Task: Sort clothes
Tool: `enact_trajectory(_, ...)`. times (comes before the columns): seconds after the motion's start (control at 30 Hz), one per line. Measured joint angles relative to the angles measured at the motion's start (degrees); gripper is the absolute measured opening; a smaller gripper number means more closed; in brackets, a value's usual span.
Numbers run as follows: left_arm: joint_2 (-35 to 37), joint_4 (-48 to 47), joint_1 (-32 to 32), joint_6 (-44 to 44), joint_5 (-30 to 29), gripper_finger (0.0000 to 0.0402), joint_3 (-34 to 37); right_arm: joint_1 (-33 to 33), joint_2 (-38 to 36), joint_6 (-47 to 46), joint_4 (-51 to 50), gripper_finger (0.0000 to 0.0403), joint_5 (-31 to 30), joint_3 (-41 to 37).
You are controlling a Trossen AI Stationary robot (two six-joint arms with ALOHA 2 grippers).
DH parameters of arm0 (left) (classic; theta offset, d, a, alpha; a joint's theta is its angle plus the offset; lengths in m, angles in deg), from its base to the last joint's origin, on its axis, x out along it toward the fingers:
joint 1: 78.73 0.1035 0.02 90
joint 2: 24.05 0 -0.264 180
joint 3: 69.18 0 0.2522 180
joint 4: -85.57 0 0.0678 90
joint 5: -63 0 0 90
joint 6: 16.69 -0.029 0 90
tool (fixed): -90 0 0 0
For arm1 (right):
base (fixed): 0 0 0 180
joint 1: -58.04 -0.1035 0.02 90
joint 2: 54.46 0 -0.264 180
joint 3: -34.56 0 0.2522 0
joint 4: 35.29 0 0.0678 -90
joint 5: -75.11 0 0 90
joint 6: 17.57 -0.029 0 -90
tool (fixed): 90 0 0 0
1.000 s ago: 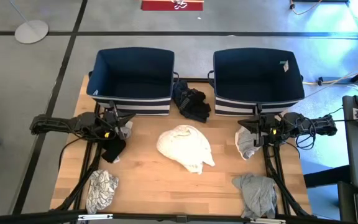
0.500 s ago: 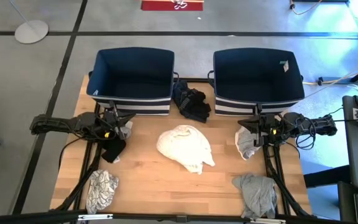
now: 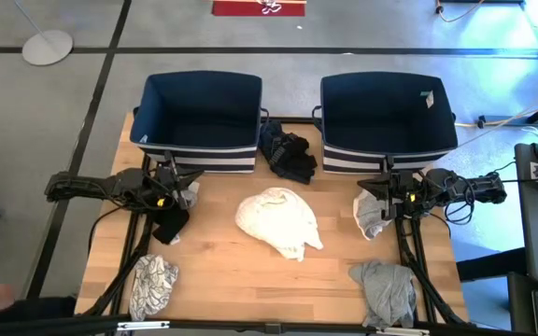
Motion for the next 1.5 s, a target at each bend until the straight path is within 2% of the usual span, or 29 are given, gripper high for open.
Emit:
enact_trajectory(0.2,0.0,1.2,0.0,10.6,0.0,0.0005,0.0,0.0,0.0,0.0,0.8,0.0008,0.0,0.0)
enact_trajectory(0.33,0.0,1.6,0.0,14.1,0.0,0.0005,0.0,0.0,0.0,-3.7,0.8,0.0008,0.1,0.0)
enact_trajectory(0.5,0.0,1.6,-0.1,14.1,0.8,0.0005,0.0,0.0,0.0,-4.8,0.7,0.0008,0.1,0.0)
enact_trajectory(0.8,0.0,1.2,-0.2,15.4,10.7,0.0005,-1.3,0.0,0.0,-4.6,0.5,0.0008,0.0,0.0)
enact_trajectory(1.03,-0.7,1.2,-0.8,15.2,11.5,0.0005,-3.8,0.0,0.0,-4.6,0.5,0.0008,0.0,0.0)
enact_trajectory(1.23,-7.6,1.8,-1.8,14.2,11.4,0.0005,-8.4,0.0,0.0,-4.6,0.4,0.0008,0.0,0.0)
enact_trajectory(1.5,-24.7,1.6,-1.8,12.3,11.3,0.0005,-19.5,0.0,0.0,-5.1,0.4,0.0008,0.0,0.0)
